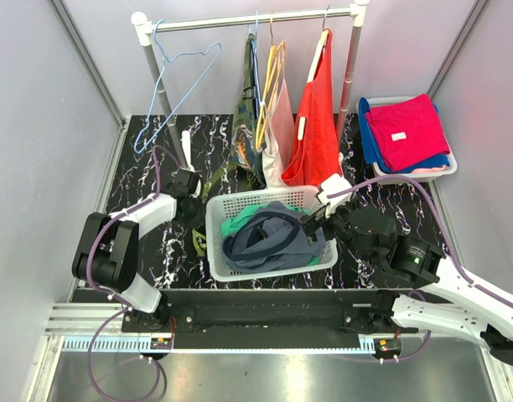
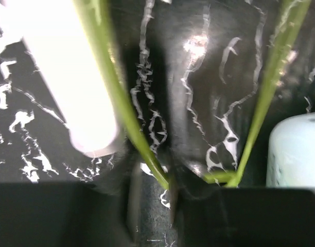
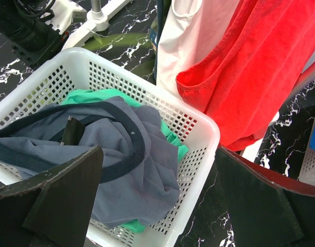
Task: Remove the tank top from the hanger
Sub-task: Pick up the hanger at the center of the board, then place the hanger at the clothesline.
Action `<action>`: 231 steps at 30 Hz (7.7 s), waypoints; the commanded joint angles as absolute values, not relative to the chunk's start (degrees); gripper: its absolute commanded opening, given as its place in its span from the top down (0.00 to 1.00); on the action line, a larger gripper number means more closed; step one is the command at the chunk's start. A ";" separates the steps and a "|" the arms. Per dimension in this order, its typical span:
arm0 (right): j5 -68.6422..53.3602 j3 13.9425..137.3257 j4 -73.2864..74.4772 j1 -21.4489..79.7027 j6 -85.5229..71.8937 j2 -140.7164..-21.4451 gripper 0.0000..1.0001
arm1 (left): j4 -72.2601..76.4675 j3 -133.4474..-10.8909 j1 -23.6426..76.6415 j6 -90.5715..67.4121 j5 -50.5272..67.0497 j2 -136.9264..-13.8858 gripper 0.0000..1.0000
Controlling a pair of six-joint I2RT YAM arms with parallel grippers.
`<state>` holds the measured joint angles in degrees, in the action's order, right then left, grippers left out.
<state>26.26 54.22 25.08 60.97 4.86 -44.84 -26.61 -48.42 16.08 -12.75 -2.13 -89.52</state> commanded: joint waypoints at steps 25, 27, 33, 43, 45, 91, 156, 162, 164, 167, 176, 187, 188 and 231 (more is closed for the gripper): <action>24.52 55.99 22.59 60.82 2.64 -42.19 0.00 | -32.44 -58.28 13.71 1.66 -26.35 -66.54 1.00; 24.52 55.90 22.59 60.73 2.37 -41.84 0.00 | -31.21 -57.22 13.80 4.74 -29.51 -64.52 1.00; 24.43 56.42 23.38 60.82 1.50 -39.64 0.00 | -23.48 -51.42 13.62 15.63 -37.16 -58.28 1.00; 22.77 56.60 24.70 60.82 0.79 -36.21 0.00 | -21.26 -45.88 13.36 35.75 -31.66 -37.40 1.00; 20.49 57.48 24.96 60.73 1.93 -36.12 0.00 | -24.15 -46.31 13.36 38.22 -25.68 -32.98 1.00; -27.69 66.01 29.62 60.73 8.62 -53.79 0.13 | -47.81 -59.41 13.36 55.46 21.71 -12.30 1.00; -18.90 68.82 39.29 60.82 17.40 -42.89 1.00 | -80.91 -78.83 13.45 47.97 55.45 -36.90 0.36; -18.72 69.96 39.29 60.82 18.02 -43.15 1.00 | -88.51 -80.86 13.45 55.37 56.51 -42.01 0.61; -18.55 70.05 39.37 60.73 18.10 -43.24 1.00 | -88.51 -81.04 13.45 55.90 56.69 -42.10 0.64; -17.93 70.05 39.29 60.82 18.37 -43.16 1.00 | -87.54 -80.60 13.45 55.55 56.52 -41.14 0.84; -9.15 68.56 35.60 60.73 17.14 -42.45 0.74 | -84.64 -80.94 13.45 49.49 53.18 -39.55 1.00; 6.94 66.27 30.06 60.73 14.07 -36.83 0.00 | -82.54 -79.28 13.45 36.75 41.94 -33.93 1.00; 8.34 66.27 30.06 60.73 13.71 -36.48 0.00 | -80.09 -78.58 13.45 35.09 38.44 -32.88 1.00; 10.99 63.98 30.76 60.82 8.97 -35.42 0.00 | -62.84 -81.74 13.45 9.31 4.40 -34.02 1.00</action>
